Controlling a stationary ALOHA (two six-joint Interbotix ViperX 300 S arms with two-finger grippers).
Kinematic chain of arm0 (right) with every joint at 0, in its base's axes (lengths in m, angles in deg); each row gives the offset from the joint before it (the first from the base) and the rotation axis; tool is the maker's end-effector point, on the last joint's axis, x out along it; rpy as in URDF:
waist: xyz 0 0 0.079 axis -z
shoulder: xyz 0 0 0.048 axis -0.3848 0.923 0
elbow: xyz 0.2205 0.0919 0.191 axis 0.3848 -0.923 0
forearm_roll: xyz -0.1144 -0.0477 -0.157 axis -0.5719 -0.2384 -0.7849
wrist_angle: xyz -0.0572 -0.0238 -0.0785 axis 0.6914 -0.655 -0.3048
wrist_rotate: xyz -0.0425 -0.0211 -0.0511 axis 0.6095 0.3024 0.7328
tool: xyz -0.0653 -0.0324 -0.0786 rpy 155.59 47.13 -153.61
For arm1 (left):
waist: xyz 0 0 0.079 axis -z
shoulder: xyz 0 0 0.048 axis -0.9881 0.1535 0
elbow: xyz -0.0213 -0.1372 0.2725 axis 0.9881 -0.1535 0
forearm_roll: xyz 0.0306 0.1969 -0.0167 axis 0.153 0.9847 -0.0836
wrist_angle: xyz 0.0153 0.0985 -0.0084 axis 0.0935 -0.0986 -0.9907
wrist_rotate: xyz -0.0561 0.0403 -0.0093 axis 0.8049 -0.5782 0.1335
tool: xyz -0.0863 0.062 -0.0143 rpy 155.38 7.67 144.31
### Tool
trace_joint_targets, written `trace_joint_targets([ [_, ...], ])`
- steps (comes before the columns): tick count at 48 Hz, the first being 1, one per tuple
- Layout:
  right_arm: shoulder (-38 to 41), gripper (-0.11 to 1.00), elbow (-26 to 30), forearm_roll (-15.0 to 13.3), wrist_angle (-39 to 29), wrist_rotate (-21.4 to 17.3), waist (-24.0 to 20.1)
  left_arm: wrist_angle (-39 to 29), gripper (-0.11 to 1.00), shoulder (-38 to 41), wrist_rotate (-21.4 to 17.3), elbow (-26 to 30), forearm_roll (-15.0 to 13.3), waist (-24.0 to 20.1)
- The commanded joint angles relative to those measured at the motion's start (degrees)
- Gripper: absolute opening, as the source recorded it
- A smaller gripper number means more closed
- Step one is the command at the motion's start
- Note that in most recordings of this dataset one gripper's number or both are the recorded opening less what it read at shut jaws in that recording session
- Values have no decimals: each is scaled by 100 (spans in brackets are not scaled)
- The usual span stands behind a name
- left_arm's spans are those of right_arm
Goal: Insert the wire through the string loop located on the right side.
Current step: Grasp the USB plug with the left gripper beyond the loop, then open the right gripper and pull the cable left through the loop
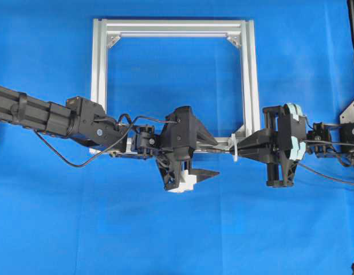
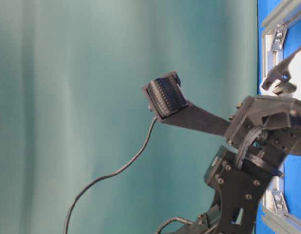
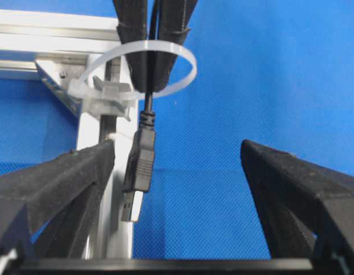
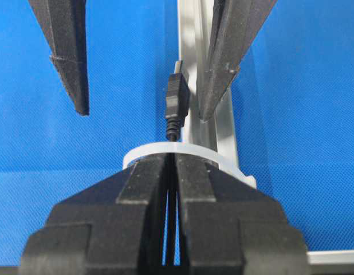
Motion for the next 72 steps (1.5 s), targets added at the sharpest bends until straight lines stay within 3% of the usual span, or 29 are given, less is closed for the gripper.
trace_joint_targets([
  [1, -26, -4, 62, 0, 35, 9, 9, 26, 89, -123, 9, 97, 9, -18],
  [23, -26, -4, 70, 0, 35, 9, 18, 26, 89, -123, 18, 97, 9, -9],
  [30, -26, -4, 62, 0, 35, 9, 9, -35, 84, -132, 35, 88, 9, -18],
  [32, -26, -4, 62, 0, 35, 9, 9, -105, 78, -132, 35, 105, 9, -18],
  [40, -26, -4, 70, 0, 35, 9, 9, -264, 27, -123, 44, 132, 9, -44],
  [44, -26, -4, 70, 0, 35, 9, 9, -264, 8, -123, 44, 123, 9, -62],
  [72, -62, -4, 26, 0, -35, 9, 9, -237, 8, -132, 44, 132, 9, -62],
])
